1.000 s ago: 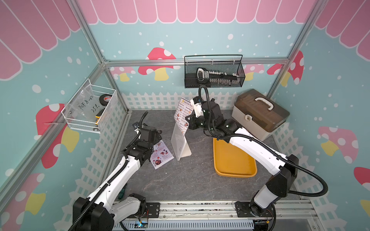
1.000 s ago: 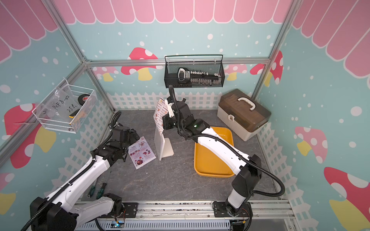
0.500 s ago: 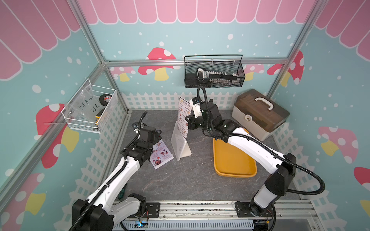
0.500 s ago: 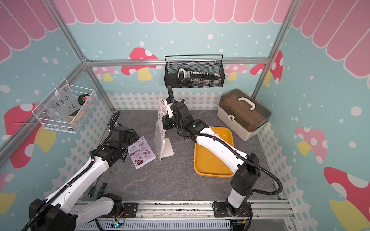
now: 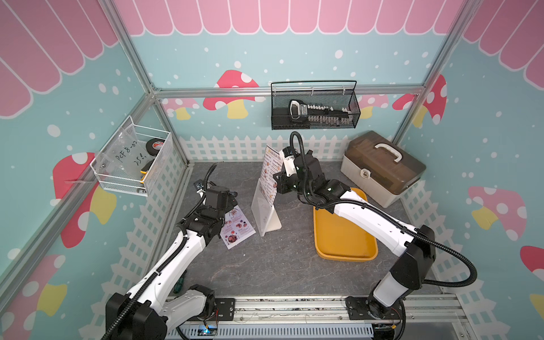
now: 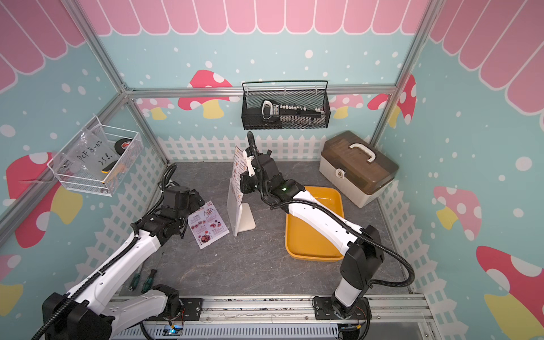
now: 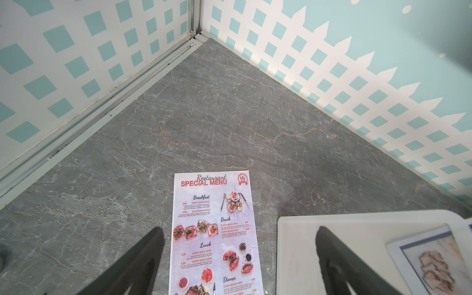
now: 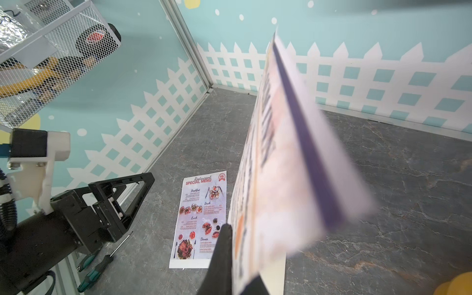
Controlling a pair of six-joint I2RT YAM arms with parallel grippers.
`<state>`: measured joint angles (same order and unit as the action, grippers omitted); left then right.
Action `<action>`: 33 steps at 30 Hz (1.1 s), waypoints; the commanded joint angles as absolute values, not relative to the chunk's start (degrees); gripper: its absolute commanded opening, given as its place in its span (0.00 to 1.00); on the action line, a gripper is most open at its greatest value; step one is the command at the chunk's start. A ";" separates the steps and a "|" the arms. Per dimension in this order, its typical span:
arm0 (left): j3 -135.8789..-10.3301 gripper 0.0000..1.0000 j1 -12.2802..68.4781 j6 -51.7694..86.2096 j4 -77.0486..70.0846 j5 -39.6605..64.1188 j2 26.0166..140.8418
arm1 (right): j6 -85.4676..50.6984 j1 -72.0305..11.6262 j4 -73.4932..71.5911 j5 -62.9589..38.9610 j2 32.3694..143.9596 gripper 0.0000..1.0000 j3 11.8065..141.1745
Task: Replace the menus in the menu holders
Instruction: Insert the menu into the menu holder.
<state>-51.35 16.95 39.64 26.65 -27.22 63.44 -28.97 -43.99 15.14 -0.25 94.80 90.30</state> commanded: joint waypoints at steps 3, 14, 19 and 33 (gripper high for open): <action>-52.38 0.93 16.61 39.30 25.80 -28.30 63.37 | -27.61 -45.08 11.42 1.70 92.43 0.00 88.12; -52.91 0.93 16.61 39.06 25.93 -28.65 63.43 | -25.88 -47.32 9.10 4.46 90.62 0.00 84.52; -52.91 0.93 16.61 39.31 25.84 -28.41 63.54 | -24.16 -47.37 9.04 8.03 89.36 0.00 84.01; -52.87 0.93 16.61 39.35 25.93 -28.56 63.33 | -24.17 -47.38 5.88 5.96 88.51 0.00 79.83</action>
